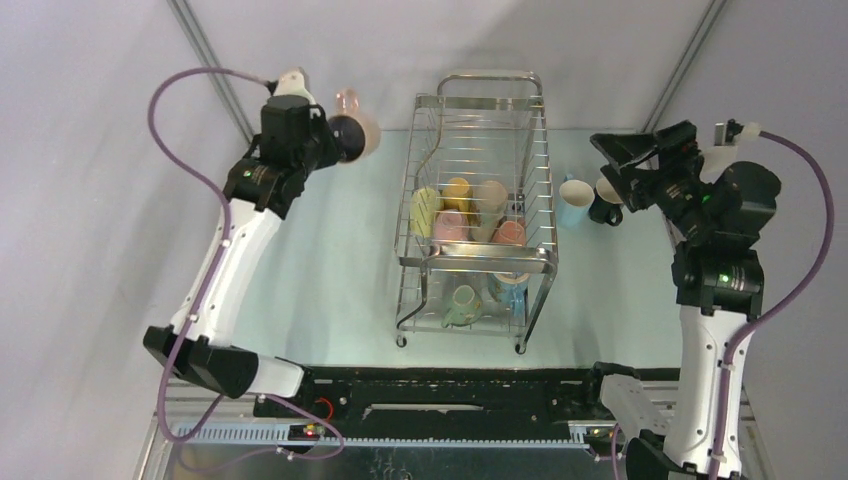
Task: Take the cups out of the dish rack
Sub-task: Place the cup at the center of the board.
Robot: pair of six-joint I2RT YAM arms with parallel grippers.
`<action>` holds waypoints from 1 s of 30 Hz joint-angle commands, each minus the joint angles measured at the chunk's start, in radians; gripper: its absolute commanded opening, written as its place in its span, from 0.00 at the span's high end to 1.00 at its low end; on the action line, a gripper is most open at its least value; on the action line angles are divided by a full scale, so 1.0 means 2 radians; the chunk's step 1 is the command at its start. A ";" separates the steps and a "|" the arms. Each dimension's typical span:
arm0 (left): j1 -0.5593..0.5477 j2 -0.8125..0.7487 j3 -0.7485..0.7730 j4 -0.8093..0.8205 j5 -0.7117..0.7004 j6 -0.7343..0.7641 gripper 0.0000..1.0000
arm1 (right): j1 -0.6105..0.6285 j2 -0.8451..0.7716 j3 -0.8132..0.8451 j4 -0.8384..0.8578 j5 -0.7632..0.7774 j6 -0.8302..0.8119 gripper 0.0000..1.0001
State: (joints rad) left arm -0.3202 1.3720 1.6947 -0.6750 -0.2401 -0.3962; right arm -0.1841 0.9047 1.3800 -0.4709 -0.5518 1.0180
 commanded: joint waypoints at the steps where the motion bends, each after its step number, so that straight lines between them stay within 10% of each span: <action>1: 0.029 -0.005 -0.034 0.052 0.039 -0.048 1.00 | -0.004 0.007 -0.023 -0.057 0.010 -0.063 0.00; 30: 0.074 0.319 0.116 -0.060 0.067 0.004 0.99 | 0.115 0.042 -0.115 -0.107 0.137 -0.179 0.00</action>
State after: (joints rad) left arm -0.1761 2.0003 1.8114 -0.8242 -0.1120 -0.4114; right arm 0.0410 0.9813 1.1751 -0.6998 -0.2790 0.6930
